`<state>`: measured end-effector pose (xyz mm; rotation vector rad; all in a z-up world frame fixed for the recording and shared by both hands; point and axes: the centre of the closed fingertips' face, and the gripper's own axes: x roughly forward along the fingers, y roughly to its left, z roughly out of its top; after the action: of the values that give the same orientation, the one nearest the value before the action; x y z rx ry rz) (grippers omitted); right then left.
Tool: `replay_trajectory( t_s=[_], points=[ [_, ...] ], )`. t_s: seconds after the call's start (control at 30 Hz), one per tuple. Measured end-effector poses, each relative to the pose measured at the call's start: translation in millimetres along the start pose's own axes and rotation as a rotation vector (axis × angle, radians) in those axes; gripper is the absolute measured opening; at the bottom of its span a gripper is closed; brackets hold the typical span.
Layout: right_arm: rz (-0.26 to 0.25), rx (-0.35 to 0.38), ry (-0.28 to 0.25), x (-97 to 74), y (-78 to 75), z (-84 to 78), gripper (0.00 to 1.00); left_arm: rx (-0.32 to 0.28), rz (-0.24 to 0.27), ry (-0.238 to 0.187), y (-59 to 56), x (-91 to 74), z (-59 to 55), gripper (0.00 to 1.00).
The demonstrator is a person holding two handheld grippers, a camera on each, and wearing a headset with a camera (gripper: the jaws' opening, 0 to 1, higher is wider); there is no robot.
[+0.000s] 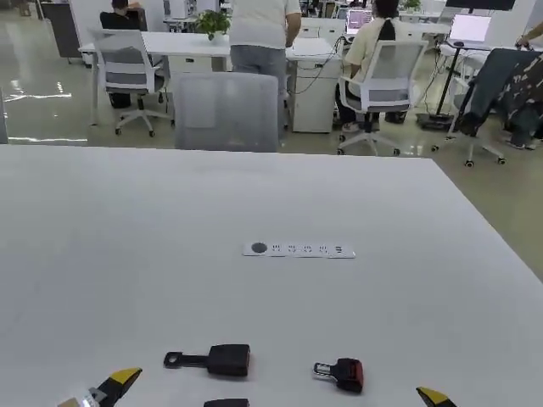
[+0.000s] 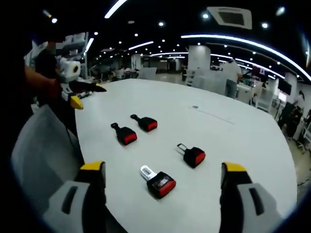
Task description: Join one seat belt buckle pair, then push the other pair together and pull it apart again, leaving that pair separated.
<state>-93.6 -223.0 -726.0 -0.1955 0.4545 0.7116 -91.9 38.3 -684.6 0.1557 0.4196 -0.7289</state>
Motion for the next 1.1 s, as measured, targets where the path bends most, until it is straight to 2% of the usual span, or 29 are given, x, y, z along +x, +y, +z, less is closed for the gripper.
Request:
replay_trajectory(
  t_s=[0.9,1.1],
  points=[
    [0.005,-0.011,0.003,-1.8,1.2,1.2,0.99,-0.006,0.000,0.003,-0.9,-2.5,-0.5,0.97],
    [-0.001,-0.017,0.004,-1.8,0.3,0.6,0.99,-0.008,0.011,0.001,2.1,-3.2,-0.8,0.97]
  ],
)
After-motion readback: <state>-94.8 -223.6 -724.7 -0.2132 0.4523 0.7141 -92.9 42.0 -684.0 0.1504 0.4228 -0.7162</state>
